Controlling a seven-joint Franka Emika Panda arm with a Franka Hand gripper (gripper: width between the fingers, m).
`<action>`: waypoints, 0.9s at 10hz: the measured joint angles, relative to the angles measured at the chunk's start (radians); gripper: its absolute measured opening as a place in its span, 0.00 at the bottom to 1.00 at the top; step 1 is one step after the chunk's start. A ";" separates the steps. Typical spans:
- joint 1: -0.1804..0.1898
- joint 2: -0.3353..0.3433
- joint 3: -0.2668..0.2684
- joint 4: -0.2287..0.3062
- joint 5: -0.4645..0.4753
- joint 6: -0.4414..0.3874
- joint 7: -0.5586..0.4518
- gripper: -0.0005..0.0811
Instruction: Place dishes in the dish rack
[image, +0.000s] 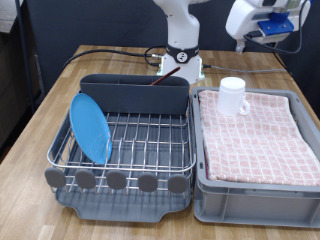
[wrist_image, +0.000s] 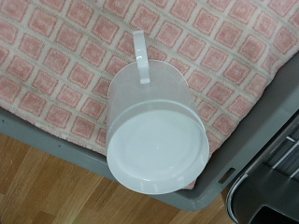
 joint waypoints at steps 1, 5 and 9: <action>0.000 0.031 0.006 0.002 -0.001 0.000 0.000 0.99; 0.000 0.124 0.030 0.006 -0.003 0.024 -0.001 0.99; 0.000 0.184 0.042 0.009 -0.003 0.062 -0.003 0.99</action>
